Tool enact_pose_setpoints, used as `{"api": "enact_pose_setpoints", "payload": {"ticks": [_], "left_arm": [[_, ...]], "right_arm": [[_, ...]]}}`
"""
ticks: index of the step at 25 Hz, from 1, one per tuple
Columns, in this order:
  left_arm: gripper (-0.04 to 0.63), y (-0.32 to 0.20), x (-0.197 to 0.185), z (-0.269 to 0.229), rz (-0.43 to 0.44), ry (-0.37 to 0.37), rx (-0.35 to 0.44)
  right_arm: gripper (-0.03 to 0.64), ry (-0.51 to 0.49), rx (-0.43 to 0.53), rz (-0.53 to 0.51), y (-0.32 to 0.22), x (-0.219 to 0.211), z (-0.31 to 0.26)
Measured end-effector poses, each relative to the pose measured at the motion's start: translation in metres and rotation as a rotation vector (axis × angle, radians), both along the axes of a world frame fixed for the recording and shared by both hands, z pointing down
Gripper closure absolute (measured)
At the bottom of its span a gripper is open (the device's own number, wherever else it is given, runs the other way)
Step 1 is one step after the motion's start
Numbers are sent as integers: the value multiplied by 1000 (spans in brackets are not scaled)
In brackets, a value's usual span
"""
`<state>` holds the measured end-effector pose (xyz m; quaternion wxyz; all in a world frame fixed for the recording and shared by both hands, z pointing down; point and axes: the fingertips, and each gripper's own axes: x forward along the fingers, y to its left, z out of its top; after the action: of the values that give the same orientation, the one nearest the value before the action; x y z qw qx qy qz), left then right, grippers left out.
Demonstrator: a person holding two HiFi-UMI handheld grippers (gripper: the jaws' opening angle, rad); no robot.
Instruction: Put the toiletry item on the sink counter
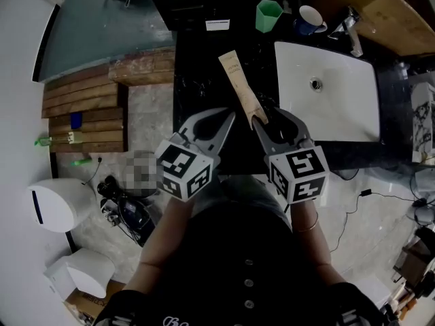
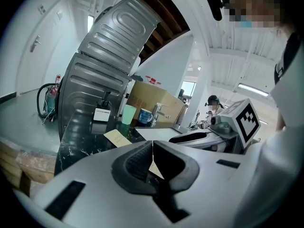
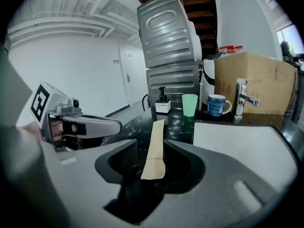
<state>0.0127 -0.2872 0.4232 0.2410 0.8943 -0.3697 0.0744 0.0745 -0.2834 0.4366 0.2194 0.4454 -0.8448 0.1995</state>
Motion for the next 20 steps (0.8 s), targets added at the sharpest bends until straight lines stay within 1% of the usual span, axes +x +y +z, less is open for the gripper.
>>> {"api": "enact_pose_setpoints", "payload": {"ticks": [8, 12, 20], "left_arm": [[583, 4, -2, -22, 5, -6, 62], [583, 4, -6, -33, -8, 12, 84], [583, 8, -6, -48, -7, 24, 122]], "right_arm": [[454, -47, 60, -47, 4, -15, -26], [454, -89, 108, -38, 2, -17, -46], [457, -152, 153, -55, 4, -20, -69]]}}
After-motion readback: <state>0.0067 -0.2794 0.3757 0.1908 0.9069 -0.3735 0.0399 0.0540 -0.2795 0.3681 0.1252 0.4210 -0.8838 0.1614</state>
